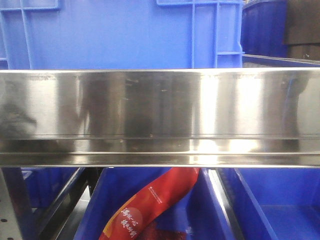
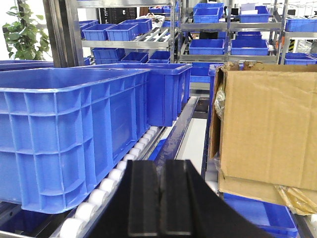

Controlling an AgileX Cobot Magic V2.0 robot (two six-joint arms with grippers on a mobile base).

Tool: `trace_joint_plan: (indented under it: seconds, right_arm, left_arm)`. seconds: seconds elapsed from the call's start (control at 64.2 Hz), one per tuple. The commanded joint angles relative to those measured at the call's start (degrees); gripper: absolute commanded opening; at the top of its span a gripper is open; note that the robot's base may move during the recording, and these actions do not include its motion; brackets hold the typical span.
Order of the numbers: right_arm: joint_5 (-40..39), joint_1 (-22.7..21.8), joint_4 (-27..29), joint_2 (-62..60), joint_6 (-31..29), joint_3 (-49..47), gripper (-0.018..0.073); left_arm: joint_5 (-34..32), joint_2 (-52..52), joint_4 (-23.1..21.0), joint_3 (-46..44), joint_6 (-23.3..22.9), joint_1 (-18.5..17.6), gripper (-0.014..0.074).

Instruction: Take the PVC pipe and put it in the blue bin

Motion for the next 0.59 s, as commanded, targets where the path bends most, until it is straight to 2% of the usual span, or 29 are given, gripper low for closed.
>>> trace_joint_plan:
  seconds: [0.0,0.265,0.577]
  right_arm:
    - [-0.89,-0.29,-0.09,-0.15,0.0,0.11,-0.0167]
    - [-0.89,-0.29,-0.09,-0.15,0.0,0.11,-0.0167]
    - [-0.89,-0.29,-0.09,-0.15,0.0,0.11,-0.0167]
  left_arm:
    - [-2.35,-0.24,-0.31,0.29,0.0,1.88,-0.0111]
    - [-2.35,-0.24,-0.31,1.76,0.0,5.24,-0.0111]
    - [-4.04,-0.33,0.74,5.56,0.0,5.25,-0.0111]
